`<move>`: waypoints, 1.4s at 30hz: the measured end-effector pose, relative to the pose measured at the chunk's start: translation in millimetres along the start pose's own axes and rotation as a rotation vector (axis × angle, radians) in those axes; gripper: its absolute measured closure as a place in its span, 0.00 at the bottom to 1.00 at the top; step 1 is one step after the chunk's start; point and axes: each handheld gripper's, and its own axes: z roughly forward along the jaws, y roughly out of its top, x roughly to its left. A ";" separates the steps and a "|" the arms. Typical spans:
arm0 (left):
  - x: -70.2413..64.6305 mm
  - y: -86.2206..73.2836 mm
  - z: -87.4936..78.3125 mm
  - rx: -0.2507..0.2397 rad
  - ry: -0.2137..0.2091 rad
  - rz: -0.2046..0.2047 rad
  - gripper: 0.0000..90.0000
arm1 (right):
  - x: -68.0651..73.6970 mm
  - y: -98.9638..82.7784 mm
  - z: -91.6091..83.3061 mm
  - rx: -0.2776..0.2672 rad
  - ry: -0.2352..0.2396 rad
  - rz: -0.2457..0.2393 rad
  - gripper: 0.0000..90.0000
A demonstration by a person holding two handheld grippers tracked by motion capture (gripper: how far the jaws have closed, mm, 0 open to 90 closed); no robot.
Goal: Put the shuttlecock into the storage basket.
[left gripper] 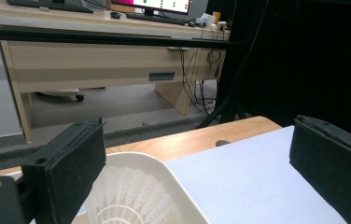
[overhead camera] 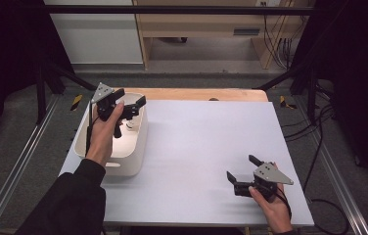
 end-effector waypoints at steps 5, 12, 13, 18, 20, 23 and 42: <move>0.7 1.7 -3.7 -0.003 0.014 -0.001 0.04 | 1.0 0.1 0.7 0.006 0.004 -0.002 0.04; -5.5 5.7 -8.6 -0.019 -0.008 0.003 0.04 | 1.2 0.7 0.0 0.002 0.007 0.004 0.04; -7.1 6.2 -9.0 -0.023 -0.012 0.000 0.04 | 1.3 0.9 -0.4 0.002 0.006 0.004 0.04; -12.7 9.0 -11.6 -0.021 -0.026 0.020 0.03 | 0.8 0.8 -0.5 0.000 0.007 0.006 0.03; -14.5 10.2 -12.8 -0.028 -0.034 0.017 0.03 | 0.7 0.7 -0.5 0.000 0.007 0.006 0.03; -17.9 11.3 -14.7 -0.027 -0.041 0.030 0.03 | 0.7 0.7 -0.6 0.000 0.005 0.005 0.03; -63.5 18.3 -17.2 -0.046 -0.153 0.072 0.03 | 1.5 0.6 -0.5 0.002 0.001 -0.002 0.03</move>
